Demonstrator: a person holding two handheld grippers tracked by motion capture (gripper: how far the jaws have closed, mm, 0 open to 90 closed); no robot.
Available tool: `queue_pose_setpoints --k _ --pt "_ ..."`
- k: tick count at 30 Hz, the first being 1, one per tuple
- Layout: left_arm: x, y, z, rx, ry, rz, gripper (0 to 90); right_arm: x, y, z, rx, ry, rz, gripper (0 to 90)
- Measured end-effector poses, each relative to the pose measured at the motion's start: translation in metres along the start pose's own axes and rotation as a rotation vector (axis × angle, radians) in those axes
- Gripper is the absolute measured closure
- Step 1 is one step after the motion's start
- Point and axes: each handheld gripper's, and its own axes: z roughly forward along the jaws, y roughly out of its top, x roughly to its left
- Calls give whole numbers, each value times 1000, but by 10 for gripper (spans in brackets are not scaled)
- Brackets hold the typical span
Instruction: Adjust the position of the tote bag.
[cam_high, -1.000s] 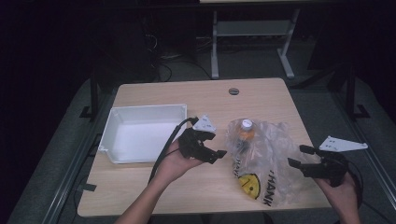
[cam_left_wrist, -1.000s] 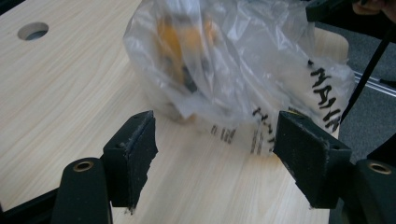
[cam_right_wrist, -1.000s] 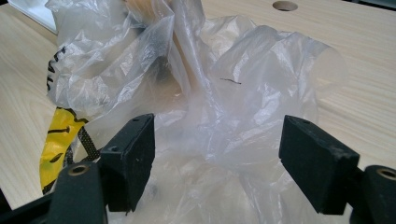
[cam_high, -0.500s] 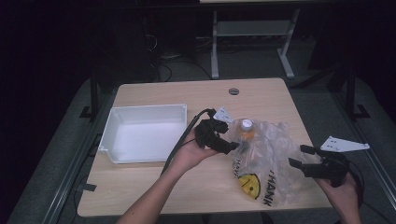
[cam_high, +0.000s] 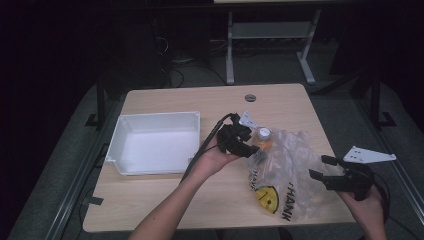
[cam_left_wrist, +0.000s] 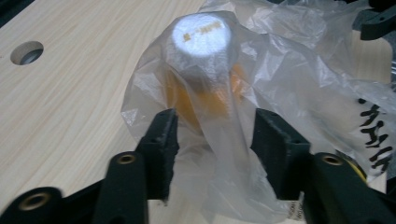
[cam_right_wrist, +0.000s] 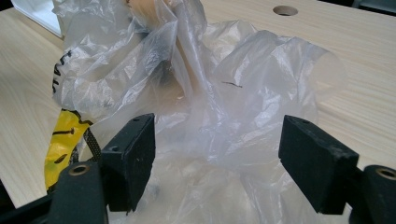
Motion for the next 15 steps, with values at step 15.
queue_pose_setpoints --k 15 --pt "7 -9 9 43 -15 -9 862 1 1 -2 1 -14 -5 271"
